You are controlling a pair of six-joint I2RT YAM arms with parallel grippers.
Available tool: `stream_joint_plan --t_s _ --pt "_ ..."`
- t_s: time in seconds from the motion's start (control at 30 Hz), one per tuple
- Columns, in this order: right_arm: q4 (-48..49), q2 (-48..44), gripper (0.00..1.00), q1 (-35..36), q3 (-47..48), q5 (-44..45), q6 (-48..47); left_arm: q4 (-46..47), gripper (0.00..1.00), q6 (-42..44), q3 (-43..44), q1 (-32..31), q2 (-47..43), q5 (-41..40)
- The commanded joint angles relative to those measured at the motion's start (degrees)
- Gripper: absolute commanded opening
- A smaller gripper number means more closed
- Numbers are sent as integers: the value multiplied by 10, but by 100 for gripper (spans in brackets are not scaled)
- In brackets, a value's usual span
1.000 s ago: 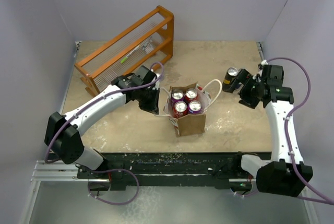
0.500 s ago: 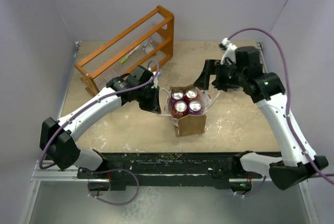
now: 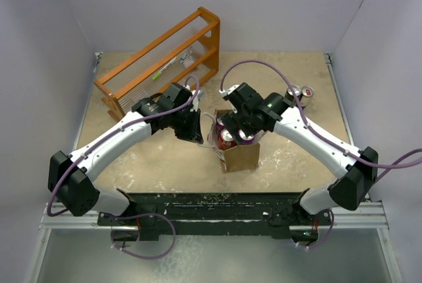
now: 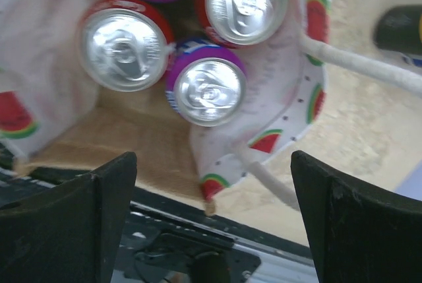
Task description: Take the beverage out of the canvas bag
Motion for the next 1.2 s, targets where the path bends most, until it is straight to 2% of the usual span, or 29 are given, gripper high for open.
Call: stream_joint_plan --t_s 0.0,0.3,0.67,0.9,1.1,1.17 --pt "-20 6 100 -1 -7 114 -10 -7 0 5 -3 4 -21 3" --pt "34 66 100 -5 -29 60 -3 -3 0 -1 3 4 -14 9" --pt "90 100 100 -51 -66 -22 -5 -15 0 9 7 4 -2 2" --pt "110 135 100 -53 -59 -29 -2 -13 0 9 14 4 7 5" --pt "116 157 94 -52 -58 -28 7 -11 0 13 25 4 22 8" --pt "117 159 89 -53 -61 -25 9 -10 0 14 27 4 27 8"
